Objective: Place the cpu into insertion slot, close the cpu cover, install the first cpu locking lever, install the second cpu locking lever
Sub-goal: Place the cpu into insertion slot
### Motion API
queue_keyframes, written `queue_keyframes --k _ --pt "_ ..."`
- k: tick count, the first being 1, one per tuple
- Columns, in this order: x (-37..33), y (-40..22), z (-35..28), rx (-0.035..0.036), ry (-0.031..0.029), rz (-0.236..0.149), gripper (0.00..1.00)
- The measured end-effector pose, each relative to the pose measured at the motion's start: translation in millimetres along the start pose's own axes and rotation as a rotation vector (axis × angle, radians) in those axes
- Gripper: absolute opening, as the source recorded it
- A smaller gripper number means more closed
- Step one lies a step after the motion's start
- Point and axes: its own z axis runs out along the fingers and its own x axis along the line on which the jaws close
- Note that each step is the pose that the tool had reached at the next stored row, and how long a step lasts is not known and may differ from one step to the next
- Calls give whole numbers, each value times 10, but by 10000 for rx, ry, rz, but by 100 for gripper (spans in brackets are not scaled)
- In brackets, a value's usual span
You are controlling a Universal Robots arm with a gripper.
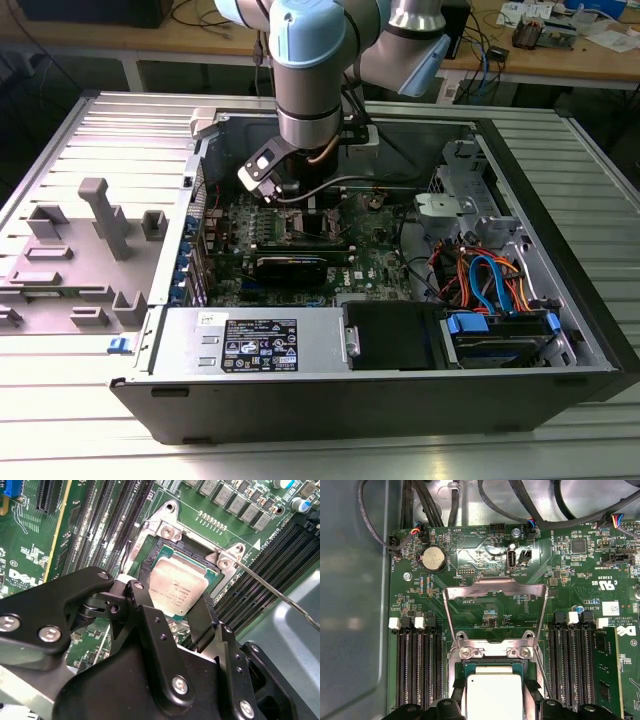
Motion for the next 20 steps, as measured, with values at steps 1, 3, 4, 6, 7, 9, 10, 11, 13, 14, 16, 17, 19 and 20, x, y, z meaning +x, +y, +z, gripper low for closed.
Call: queue_keyframes --k 1,3,4,6,7,9,10,11,13,14,16,17,19,20 --pt "0 0 0 0 -2 0 54" --pt "0 0 -1 0 -6 0 54" --pt "1 1 -4 -1 -5 0 54" --pt "2 2 -24 -1 -3 0 54" --pt "2 3 -28 -2 -5 -1 54" --pt "2 2 -29 -1 -12 -1 54" --pt "2 2 -30 -3 -32 -2 54" --pt "2 1 -30 -7 -63 -3 54" --pt "1 2 -30 -8 -95 -7 54" --pt "1 2 -29 -8 -96 -8 54" --pt "2 2 -20 -11 -93 -7 54" --pt "1 1 -12 -10 -93 -8 54" --pt "0 -1 -1 -7 -97 -8 54" --pt "0 -1 0 -7 -97 -9 54"
